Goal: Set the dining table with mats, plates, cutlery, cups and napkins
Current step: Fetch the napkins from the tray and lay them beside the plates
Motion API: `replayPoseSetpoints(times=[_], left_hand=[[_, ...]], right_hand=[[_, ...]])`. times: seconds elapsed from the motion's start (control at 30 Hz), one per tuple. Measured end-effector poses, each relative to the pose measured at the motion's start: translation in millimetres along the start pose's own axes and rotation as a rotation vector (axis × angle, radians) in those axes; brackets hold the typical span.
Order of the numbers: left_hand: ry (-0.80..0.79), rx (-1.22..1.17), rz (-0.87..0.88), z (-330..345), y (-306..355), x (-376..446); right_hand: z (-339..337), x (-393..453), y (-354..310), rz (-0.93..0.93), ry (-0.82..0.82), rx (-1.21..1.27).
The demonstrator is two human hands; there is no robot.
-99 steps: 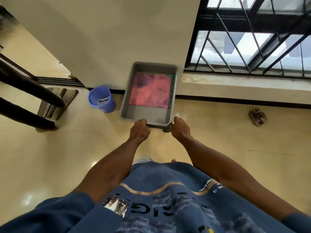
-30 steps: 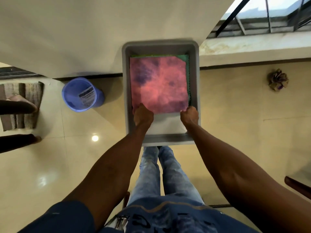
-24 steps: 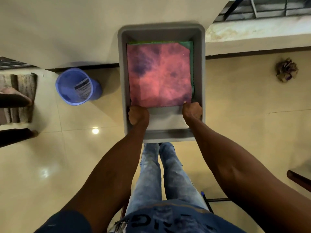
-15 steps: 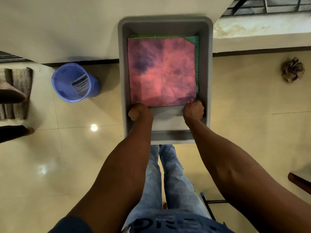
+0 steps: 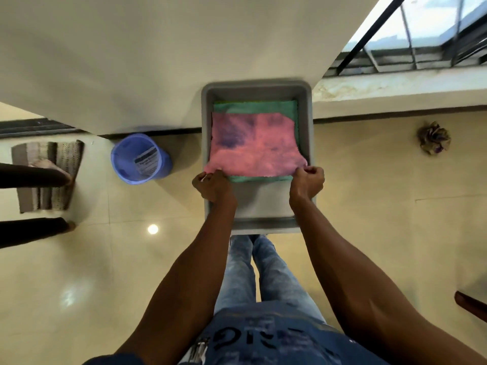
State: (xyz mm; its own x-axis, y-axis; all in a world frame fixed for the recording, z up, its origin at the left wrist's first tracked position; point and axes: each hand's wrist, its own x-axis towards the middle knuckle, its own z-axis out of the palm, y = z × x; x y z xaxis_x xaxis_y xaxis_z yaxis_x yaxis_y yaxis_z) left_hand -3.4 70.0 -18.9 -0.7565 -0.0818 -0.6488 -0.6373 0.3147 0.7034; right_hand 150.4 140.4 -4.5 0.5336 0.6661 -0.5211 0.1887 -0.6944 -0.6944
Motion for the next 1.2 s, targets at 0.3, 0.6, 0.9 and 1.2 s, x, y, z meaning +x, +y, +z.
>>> replayPoseSetpoints(times=[0.3,0.6,0.9,1.2], left_hand=[[-0.362,0.322,0.389,-5.5,92.9,-73.3],[-0.735,0.289,0.407,-11.2,133.0,-139.1],[-0.884,0.285,0.406,-12.6,136.2,-153.0],[-0.889,0.335,0.454,-21.3,151.8,-143.5]], right_hand=[[-61.5,-49.5,-78.4,-0.243,-0.244,0.078],[-78.2,-96.9,-143.9,-0.374,-0.343,0.185],[-70.7,-124.2,-137.7,-0.516,-0.380,0.179],[-63.1,-145.0,-134.1,-0.621,-0.360,0.124]])
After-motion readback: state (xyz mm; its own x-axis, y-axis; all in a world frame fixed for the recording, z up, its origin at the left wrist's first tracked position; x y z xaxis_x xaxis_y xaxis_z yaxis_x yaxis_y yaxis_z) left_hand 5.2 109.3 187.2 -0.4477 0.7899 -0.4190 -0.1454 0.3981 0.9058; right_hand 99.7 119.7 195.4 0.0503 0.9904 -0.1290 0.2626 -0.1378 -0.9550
